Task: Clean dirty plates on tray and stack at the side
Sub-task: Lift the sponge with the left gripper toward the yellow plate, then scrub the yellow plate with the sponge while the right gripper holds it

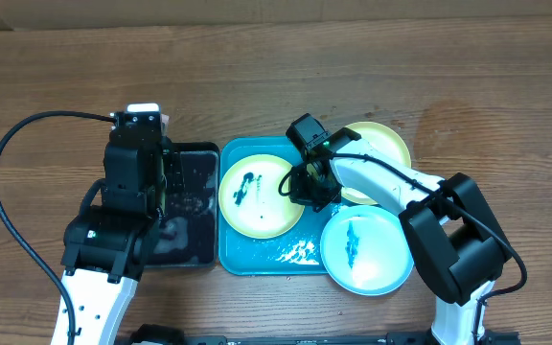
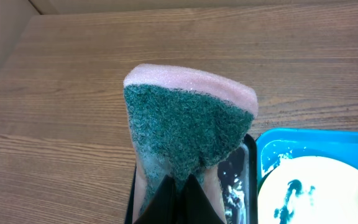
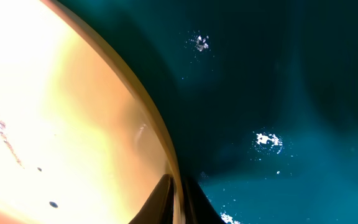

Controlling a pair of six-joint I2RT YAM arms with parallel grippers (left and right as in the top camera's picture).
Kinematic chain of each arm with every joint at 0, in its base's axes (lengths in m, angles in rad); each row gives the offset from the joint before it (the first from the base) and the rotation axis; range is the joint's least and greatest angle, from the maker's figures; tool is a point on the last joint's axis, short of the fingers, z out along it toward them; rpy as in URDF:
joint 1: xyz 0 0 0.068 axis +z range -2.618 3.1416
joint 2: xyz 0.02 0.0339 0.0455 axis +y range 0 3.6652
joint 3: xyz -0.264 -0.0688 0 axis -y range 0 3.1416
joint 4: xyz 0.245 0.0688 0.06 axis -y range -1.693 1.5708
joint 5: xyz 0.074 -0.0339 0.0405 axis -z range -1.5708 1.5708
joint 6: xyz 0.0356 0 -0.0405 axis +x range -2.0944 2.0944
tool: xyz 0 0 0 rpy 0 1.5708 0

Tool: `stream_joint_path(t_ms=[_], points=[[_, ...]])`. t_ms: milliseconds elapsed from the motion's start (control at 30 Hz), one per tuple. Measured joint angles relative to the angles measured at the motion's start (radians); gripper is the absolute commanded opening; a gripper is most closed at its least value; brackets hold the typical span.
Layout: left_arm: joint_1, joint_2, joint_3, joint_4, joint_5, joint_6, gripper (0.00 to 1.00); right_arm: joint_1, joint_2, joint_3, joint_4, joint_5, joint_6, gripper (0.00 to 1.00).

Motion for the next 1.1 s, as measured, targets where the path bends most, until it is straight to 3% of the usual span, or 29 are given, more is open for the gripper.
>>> stream_joint_path(t_ms=[367, 567, 833, 1100], points=[[0.0, 0.042, 0.001, -0.095, 0.074, 0.002, 0.04, -0.001, 0.0, 0.0, 0.002, -0.004, 0.0, 0.04], [0.0, 0.215, 0.001, -0.142, 0.357, 0.002, 0.04, -0.001, 0.0, 0.0, 0.009, -0.007, 0.0, 0.04], [0.0, 0.355, 0.001, -0.074, 0.757, 0.006, 0.04, -0.001, 0.001, 0.0, 0.058, -0.006, 0.0, 0.04], [0.0, 0.419, 0.001, -0.076, 0.836, -0.002, 0.04, -0.001, 0.003, 0.0, 0.057, -0.003, 0.001, 0.04]])
